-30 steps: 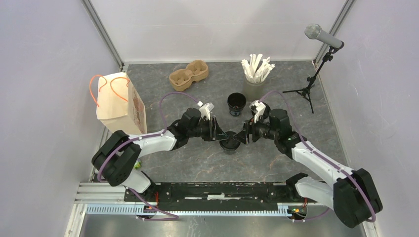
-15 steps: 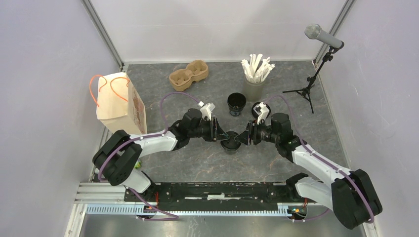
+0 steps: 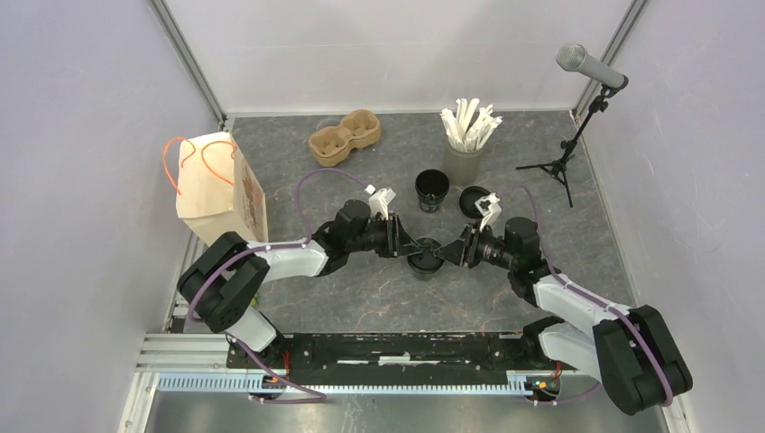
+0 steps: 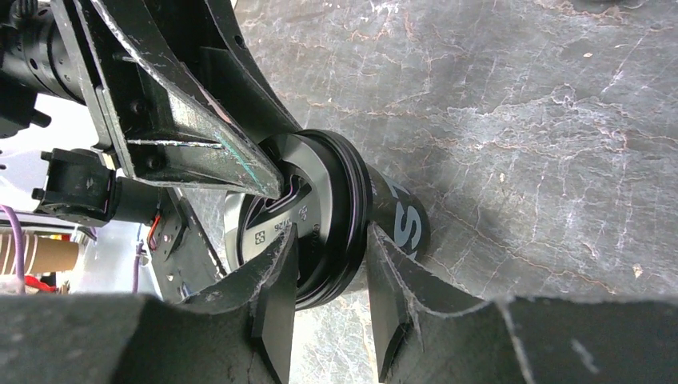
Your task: Pack the takeout coffee
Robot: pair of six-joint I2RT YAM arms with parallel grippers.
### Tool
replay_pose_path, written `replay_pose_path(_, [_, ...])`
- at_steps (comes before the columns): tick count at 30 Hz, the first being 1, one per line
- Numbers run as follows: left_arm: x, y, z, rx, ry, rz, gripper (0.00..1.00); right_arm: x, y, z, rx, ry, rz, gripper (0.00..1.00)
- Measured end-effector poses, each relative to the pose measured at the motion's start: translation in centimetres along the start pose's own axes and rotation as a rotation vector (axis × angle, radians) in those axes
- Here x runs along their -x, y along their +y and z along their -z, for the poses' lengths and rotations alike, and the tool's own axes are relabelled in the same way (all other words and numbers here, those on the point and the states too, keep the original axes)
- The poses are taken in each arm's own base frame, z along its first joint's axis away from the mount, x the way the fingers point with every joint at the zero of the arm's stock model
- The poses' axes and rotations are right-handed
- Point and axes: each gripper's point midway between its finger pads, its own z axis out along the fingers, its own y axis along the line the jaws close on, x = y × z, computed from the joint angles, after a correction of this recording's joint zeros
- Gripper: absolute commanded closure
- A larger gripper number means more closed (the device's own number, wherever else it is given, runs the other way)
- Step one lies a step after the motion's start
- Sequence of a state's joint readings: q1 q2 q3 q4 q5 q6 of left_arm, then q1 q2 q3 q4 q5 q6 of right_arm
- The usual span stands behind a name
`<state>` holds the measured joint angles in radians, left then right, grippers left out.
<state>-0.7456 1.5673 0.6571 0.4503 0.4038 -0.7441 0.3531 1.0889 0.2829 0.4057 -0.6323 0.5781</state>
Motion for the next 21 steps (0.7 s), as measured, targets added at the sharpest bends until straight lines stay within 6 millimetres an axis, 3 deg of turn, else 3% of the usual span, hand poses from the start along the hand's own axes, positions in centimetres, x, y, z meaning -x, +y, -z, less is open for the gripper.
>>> replay_pose_path(11, [-0.1, -0.2, -0.5, -0.036, -0.028, -0.010, 0.58, -0.4, -0.6, 0.6, 0.027, -0.103, -0.005, 0.66])
replay_pose_path(18, [0.0, -0.5, -0.7, -0.050, -0.015, -0.014, 0.59, 0.5, -0.5, 1.0, -0.008, -0.097, 0.021, 0.42])
replay_pose_path(21, [0.1, -0.7, -1.0, -0.055, 0.007, -0.035, 0.59, 1.5, -0.8, 1.3, -0.068, -0.072, 0.069, 0.38])
